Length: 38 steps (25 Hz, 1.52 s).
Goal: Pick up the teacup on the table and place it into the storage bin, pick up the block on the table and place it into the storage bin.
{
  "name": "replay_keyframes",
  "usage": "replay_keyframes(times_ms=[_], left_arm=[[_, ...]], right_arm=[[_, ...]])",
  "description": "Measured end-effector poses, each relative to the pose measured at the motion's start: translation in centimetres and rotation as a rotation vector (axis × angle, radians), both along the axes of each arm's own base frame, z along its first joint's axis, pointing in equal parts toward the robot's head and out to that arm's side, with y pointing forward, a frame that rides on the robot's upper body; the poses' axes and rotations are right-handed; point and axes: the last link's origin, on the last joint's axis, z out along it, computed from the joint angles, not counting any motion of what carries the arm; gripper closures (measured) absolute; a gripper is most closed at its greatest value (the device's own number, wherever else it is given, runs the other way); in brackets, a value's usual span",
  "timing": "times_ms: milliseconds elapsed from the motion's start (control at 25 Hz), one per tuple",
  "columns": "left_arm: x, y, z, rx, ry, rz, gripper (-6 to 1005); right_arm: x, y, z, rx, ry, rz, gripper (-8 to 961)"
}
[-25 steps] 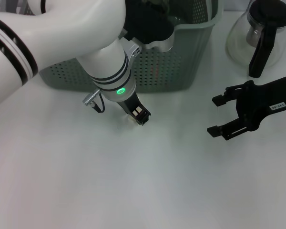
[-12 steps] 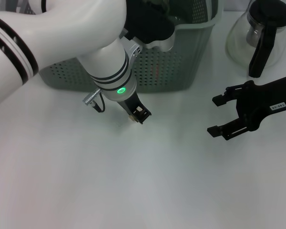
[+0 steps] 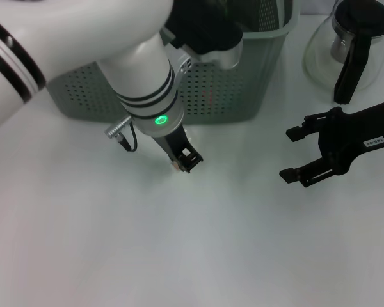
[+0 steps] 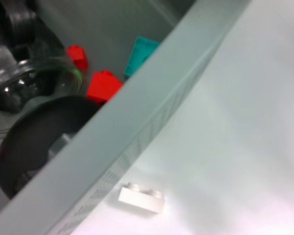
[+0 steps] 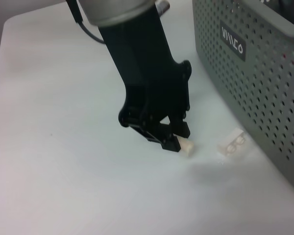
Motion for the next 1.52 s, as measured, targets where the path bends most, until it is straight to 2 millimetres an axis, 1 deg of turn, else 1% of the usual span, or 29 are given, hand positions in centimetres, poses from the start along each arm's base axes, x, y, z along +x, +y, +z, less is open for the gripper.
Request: replay_keyframes(times_ms=[280,320,360,480,560,600,680,760,840,960,1080,1200,1360,1520], left_arm=[[1.1,-0.4,1.8,-0.026,-0.088,0.007,824],[1.5,-0.8,2.5,-0.067,-0.164,0.017,824],[1.7,-0.9,2.7,-0.083,-0.199,0.019,824],[2.2,-1.4,4.3,-0.129,-0.367,0.025,824],[2.3,-1.4,5.5,-0.129,-0.457,0.020,824],[2.2,-1.2,6.7,-0.119,-0.523,0.015,824],[1.9,-0.6,9.2,-0.060,-0.624,0.008,824],[1.3,0.2,11.4,0.011,-0.679,-0.002,824],[0.3,1.3,14.0,0.115,-0.706,-0.012,823],[-1.5,3.2,16.8,0.253,-0.698,-0.006,820],[-2.9,4.5,17.9,0.318,-0.683,0.006,818],[-3.7,5.8,18.6,0.369,-0.675,-0.006,816],[-3.5,7.3,19.4,0.426,-0.658,-0.046,814],[-3.4,8.1,19.8,0.470,-0.639,-0.084,811]], right_arm=[[0.2,0.2,0.3,0.015,-0.002,0.000,12],[0.3,0.2,0.3,0.017,-0.002,-0.001,12],[0.3,0.2,0.4,0.018,-0.001,-0.002,12],[0.3,0.2,0.4,0.017,0.001,-0.005,12],[0.4,0.2,0.4,0.015,0.001,-0.009,12],[0.4,0.1,0.4,0.014,0.001,-0.010,12],[0.3,0.1,0.4,0.012,0.001,-0.012,12],[0.4,0.0,0.3,0.009,0.002,-0.017,12],[0.4,0.0,0.1,0.005,0.005,-0.024,12],[0.3,-0.1,-0.1,0.000,0.011,-0.041,12],[0.0,-0.1,-0.3,0.002,0.024,-0.069,12],[-0.6,0.1,-1.0,0.010,0.042,-0.083,12],[-1.4,0.5,-1.9,0.023,0.066,-0.101,12],[-1.7,0.8,-2.6,0.020,0.094,-0.113,12]])
